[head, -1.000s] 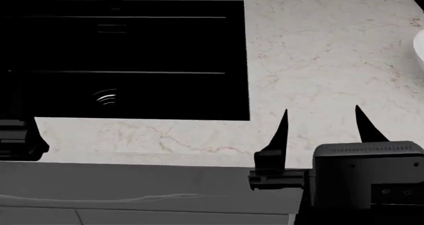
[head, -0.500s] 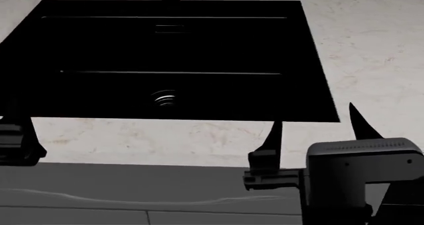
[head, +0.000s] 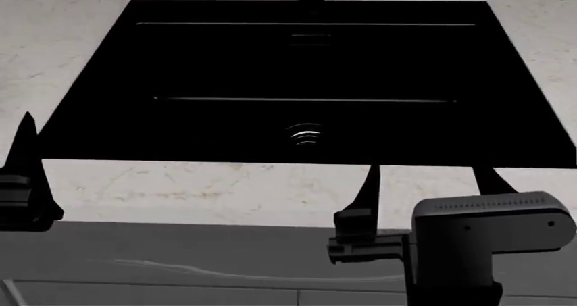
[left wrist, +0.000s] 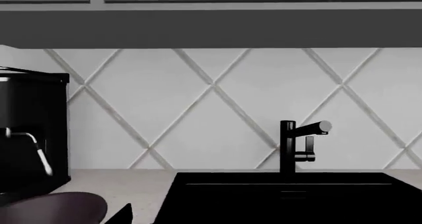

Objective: Stack the bowls from largest to smallest.

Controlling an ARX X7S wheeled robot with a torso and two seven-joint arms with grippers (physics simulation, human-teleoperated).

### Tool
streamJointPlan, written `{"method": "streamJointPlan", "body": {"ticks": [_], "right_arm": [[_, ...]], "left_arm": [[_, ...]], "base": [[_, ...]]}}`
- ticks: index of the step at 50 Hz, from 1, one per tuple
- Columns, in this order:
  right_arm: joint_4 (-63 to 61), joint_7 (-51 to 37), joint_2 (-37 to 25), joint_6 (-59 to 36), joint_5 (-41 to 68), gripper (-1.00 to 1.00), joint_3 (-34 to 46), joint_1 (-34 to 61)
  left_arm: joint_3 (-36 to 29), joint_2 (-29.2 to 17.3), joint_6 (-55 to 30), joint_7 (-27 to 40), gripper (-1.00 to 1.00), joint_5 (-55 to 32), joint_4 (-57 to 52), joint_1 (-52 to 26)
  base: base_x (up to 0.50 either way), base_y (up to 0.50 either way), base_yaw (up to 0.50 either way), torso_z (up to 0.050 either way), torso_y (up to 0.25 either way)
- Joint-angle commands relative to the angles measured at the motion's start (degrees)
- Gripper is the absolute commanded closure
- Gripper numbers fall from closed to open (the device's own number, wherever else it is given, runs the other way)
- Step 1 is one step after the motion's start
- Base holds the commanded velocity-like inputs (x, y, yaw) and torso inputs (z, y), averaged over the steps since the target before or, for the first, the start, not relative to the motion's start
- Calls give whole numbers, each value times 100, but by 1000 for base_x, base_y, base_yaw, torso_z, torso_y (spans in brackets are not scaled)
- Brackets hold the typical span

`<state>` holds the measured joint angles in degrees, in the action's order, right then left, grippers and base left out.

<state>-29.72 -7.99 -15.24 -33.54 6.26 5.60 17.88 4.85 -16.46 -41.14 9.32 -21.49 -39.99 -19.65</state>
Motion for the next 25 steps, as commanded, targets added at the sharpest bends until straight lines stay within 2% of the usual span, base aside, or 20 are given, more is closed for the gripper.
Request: {"method": "streamJointPlan", "body": {"ticks": [1, 25], "right_arm": [[-15, -27, -26, -1, 16, -100, 31, -27], [17, -94, -49, 18, 45, -100, 97, -40]], "left_arm": [[1, -25, 52, -4, -100, -39, -20, 56], [-33, -85, 180, 2, -100, -59, 15, 124]], "base": [[0, 500, 0, 0, 0], [0, 500, 0, 0, 0]]}}
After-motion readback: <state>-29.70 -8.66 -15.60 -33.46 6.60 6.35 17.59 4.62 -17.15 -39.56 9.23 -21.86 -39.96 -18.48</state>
